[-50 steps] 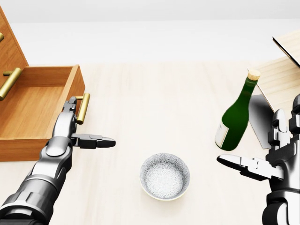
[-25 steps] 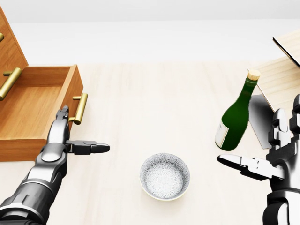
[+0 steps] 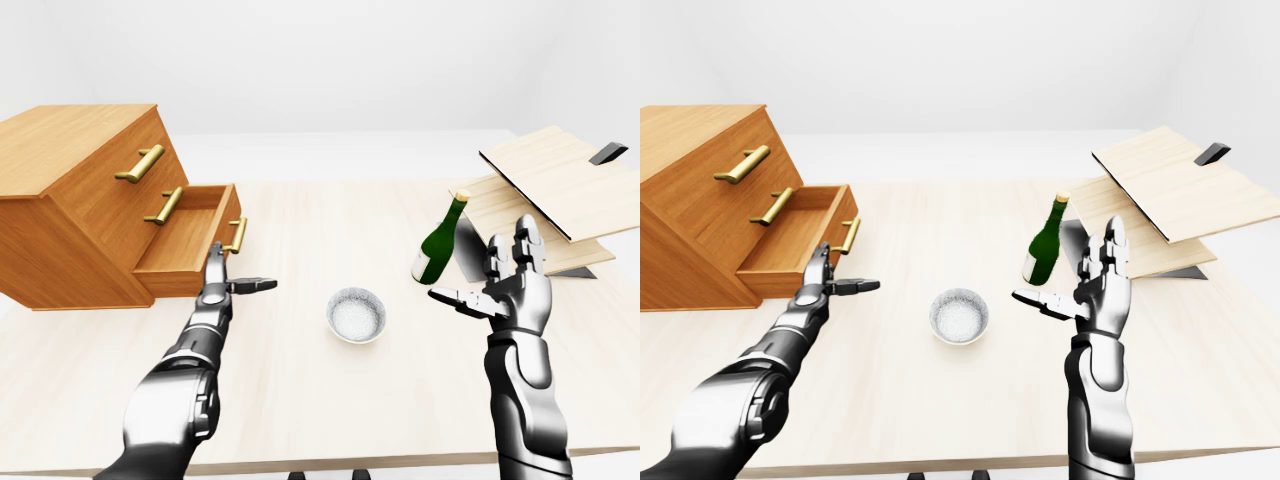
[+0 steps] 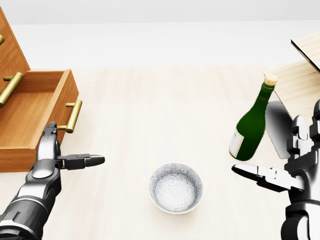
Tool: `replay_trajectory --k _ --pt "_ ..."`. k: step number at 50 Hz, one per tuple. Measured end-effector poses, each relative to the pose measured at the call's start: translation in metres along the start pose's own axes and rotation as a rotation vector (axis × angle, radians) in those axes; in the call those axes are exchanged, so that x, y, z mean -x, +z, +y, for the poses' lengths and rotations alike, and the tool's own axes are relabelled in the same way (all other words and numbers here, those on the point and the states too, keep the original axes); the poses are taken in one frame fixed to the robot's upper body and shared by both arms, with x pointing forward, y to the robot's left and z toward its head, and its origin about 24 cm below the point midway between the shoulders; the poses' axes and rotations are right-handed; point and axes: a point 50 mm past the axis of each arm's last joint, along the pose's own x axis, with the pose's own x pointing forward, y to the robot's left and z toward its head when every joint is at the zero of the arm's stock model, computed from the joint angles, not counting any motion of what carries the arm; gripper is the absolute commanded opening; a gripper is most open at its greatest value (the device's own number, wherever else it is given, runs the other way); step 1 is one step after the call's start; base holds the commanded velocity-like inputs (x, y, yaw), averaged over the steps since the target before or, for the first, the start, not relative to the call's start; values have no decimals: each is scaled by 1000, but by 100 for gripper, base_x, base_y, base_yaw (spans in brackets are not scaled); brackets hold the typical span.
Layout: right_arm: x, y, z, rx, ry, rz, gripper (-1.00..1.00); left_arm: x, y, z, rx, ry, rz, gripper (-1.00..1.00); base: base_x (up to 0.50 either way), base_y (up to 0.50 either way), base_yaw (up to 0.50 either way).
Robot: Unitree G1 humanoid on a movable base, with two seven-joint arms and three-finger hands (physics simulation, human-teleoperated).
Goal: Close the bottom drawer of the cabinet.
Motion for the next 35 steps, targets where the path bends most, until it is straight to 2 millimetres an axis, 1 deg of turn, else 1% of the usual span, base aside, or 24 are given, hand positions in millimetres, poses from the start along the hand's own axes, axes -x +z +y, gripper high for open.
replay_trajectory --k 19,35 --pt "1 -3 -1 -1 -1 1 100 -2 2 18 104 71 14 100 0 0 0" --pt "0 -2 -2 -8 -2 -1 100 -2 -1 26 117 142 23 100 0 0 0"
